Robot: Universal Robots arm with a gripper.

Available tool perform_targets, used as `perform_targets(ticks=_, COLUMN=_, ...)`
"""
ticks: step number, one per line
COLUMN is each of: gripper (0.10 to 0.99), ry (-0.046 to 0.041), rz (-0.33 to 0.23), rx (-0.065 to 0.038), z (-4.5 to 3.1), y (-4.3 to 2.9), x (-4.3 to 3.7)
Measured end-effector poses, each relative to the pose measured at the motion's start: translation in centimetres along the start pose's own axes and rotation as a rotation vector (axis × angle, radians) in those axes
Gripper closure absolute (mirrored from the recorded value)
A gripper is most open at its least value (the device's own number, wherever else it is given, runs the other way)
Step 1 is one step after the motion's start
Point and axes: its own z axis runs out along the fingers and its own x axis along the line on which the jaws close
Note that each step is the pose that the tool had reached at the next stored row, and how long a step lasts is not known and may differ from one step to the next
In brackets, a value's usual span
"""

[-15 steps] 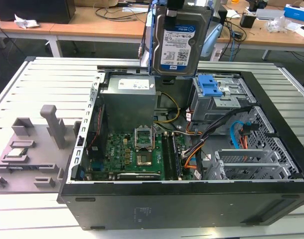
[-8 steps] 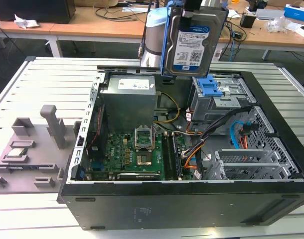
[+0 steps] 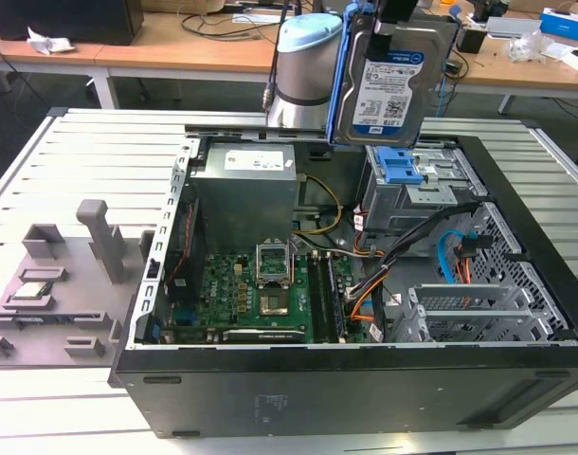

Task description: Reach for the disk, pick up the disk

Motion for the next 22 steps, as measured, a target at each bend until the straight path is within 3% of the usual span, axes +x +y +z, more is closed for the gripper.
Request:
perform_targets(ticks=2, gripper=0.718, ry=-0.0001, rz=0.0, rx=0.0, z=0.01, y=-0.02, x=0.02)
perform_targets(ticks=5, gripper=0.718, ry=0.0, rz=0.0, rx=0.0, z=0.02, y=-0.09, x=1.08)
perform_targets(ticks=22, gripper=0.718, ry=-0.0001, rz=0.0, rx=0.0, z=0.03, y=-0.29, x=4.63)
